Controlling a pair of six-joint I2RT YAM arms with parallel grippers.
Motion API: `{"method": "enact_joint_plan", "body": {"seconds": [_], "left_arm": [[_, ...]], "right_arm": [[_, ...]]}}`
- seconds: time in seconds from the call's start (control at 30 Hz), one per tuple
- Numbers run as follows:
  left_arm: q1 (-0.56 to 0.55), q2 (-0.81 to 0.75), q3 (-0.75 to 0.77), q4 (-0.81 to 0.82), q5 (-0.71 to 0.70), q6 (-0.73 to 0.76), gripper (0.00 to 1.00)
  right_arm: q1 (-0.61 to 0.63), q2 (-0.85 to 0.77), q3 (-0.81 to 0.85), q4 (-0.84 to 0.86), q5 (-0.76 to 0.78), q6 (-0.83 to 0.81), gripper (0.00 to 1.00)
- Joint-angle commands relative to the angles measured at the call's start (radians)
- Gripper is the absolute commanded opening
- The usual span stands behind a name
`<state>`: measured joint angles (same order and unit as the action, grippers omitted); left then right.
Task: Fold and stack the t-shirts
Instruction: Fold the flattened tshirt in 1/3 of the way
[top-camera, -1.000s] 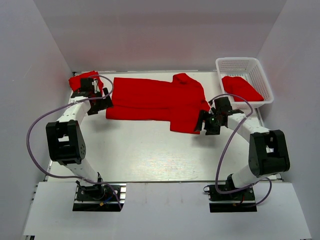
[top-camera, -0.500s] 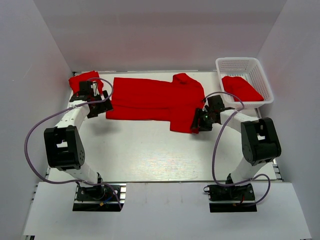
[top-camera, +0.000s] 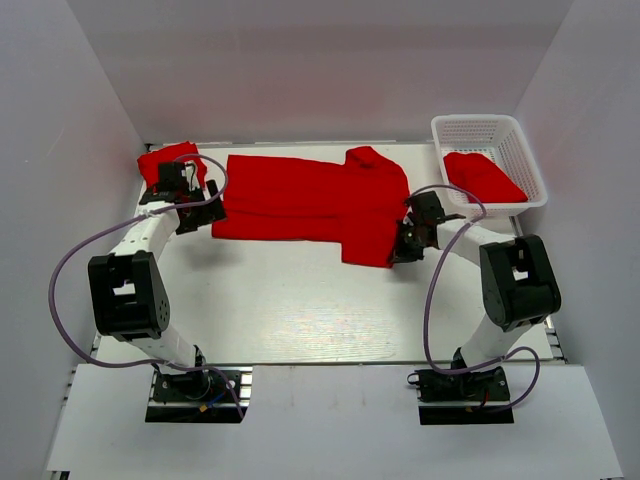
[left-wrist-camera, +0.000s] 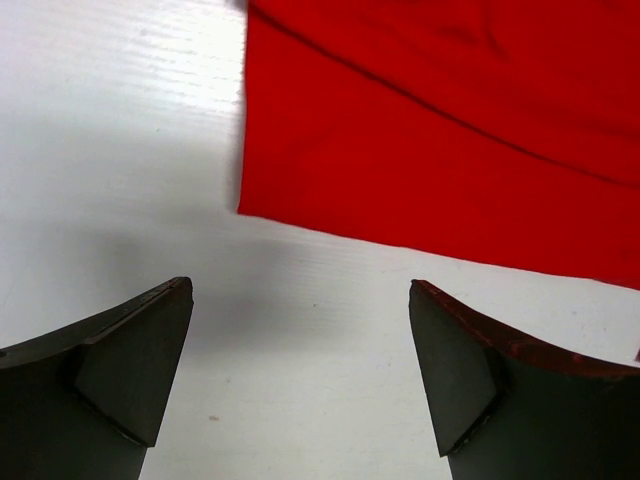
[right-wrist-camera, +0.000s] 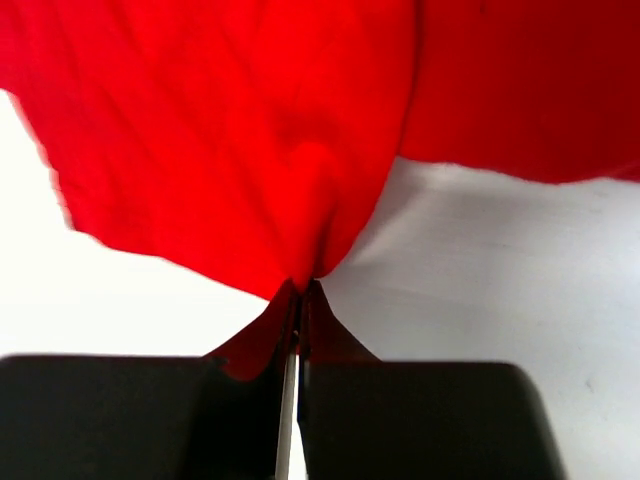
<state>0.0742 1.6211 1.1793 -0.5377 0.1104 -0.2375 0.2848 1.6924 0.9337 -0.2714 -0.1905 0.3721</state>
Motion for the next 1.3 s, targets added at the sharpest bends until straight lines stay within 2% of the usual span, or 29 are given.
{"method": "enact_joint_plan", "body": {"seconds": [0.0,0.07,0.2,0.67,0.83,1.1,1.27], "left_arm": [[-0.005,-0.034,-0.024,0.099,0.093,0.061,0.99],[-0.005,-0.033,-0.035,0.123,0.115,0.072,0.97],[-0.005,-0.004,-0.044,0.177,0.158,0.09,0.96],[-0.005,0.083,-0.055,0.251,0.224,0.102,0.95],[-0.005,0.111,-0.055,0.26,0.233,0.102,0.95],[-0.005,0.154,-0.026,0.26,0.242,0.112,0.95],[-0.005,0.192,-0.001,0.26,0.252,0.112,0.95]], "right_arm": [[0.001,-0.059,0.168,-0.058,0.016,-0.016,0.0],[-0.002,-0.044,0.235,-0.106,0.008,-0.033,0.0],[-0.004,0.01,0.476,-0.17,0.008,-0.048,0.0],[-0.047,0.392,0.983,-0.148,-0.02,-0.038,0.0],[-0.05,0.501,1.053,-0.1,-0.037,-0.019,0.0],[-0.052,0.533,1.103,0.075,-0.006,0.024,0.0],[-0.053,0.569,1.168,0.118,-0.01,0.034,0.0]]}}
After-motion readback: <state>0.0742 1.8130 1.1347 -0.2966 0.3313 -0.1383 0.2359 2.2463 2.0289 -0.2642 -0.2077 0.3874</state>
